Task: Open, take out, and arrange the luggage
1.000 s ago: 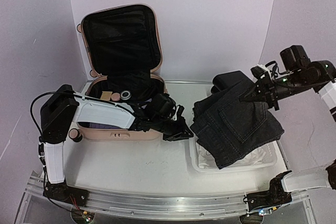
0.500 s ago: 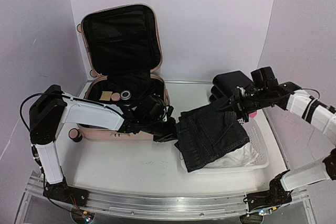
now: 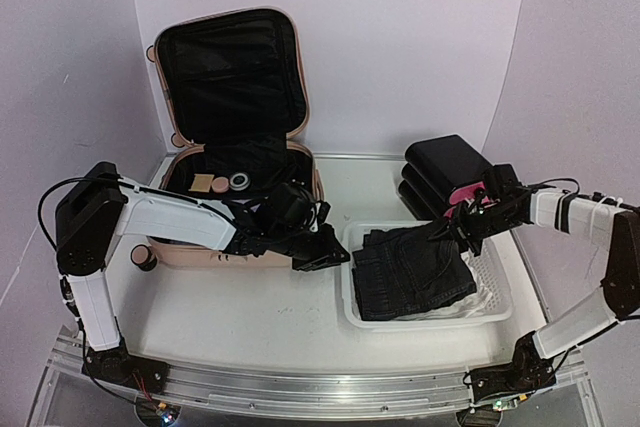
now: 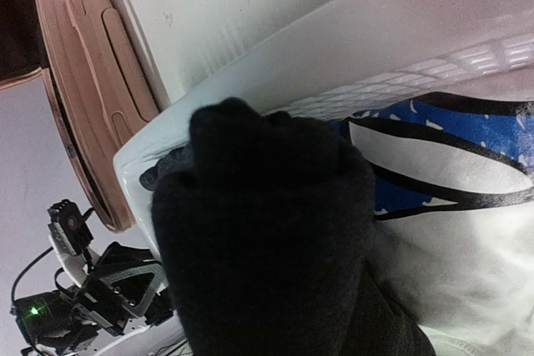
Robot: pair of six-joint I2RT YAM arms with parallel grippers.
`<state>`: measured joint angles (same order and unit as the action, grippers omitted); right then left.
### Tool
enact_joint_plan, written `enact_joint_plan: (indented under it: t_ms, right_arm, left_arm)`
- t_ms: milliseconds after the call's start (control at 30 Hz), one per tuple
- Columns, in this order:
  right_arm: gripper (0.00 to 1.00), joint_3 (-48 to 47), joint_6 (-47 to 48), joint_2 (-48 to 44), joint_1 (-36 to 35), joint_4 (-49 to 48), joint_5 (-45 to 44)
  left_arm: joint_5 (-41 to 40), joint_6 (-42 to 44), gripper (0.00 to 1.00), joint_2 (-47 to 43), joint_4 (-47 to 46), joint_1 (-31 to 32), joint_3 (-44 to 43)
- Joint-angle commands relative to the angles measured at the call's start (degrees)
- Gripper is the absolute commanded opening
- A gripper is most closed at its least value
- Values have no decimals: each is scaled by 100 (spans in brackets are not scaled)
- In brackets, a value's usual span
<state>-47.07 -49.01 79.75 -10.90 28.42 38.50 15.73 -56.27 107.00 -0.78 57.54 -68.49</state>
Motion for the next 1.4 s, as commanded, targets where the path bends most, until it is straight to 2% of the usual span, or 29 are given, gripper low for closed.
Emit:
enact_joint_plan:
  t_ms: [0,233,300,400,533,600,667,767,833,900,1033,1133,1167,1300,1367]
  right_arm:
    - [0,44,783,-1,-16,476,-508]
    - [0,-492,2308,62,-15,2321,-1730]
    - [5,-730,2738,177,-10,2863,-2134]
    - [25,-1191,3285,301,-37,3451,-2342]
    - [51,-2005,3678,245,-265,4447,-3620]
    - [59,-2314,3730,125,-411,4826,-4282]
    - [62,-2538,3703,30,-622,5064,-4665]
    - [64,-2704,3577,-43,-1035,5174,-4424]
    - [64,-2481,3485,-70,-1134,4790,-3207]
    - [63,-1953,3319,-187,-1139,4041,-2518]
    - [49,-858,3071,-191,-1122,3007,-3012]
    - [32,-263,2893,52,-1117,2285,-3225]
    - [30,-203,2900,171,-1125,2229,-3323]
    - [32,-524,2992,228,-1133,2522,-3442]
    - [40,-778,3041,-54,-1165,2668,-3195]
  left_arm:
    - [-344,266,6,-94,129,-6,149]
    - [-391,313,6,-128,122,-6,144]
    - [-382,323,6,-119,122,-6,122]
    - [-344,357,5,-82,125,-6,76]
    - [-308,411,5,-87,133,-3,28]
    - [-300,449,5,-93,135,-5,3]
    - [-269,487,5,-77,131,-6,-26]
    - [-189,499,6,-5,131,-6,-88]
    - [-131,494,6,52,130,3,-116]
    - [-97,503,6,84,130,7,-129]
    - [-132,730,11,-72,135,36,-84]
    - [-193,1073,24,-310,139,38,-68]
    - [-195,1192,29,-411,139,38,-83]
    - [-53,1754,56,-927,175,23,-118]
    - [60,2048,66,-1232,281,-39,-113]
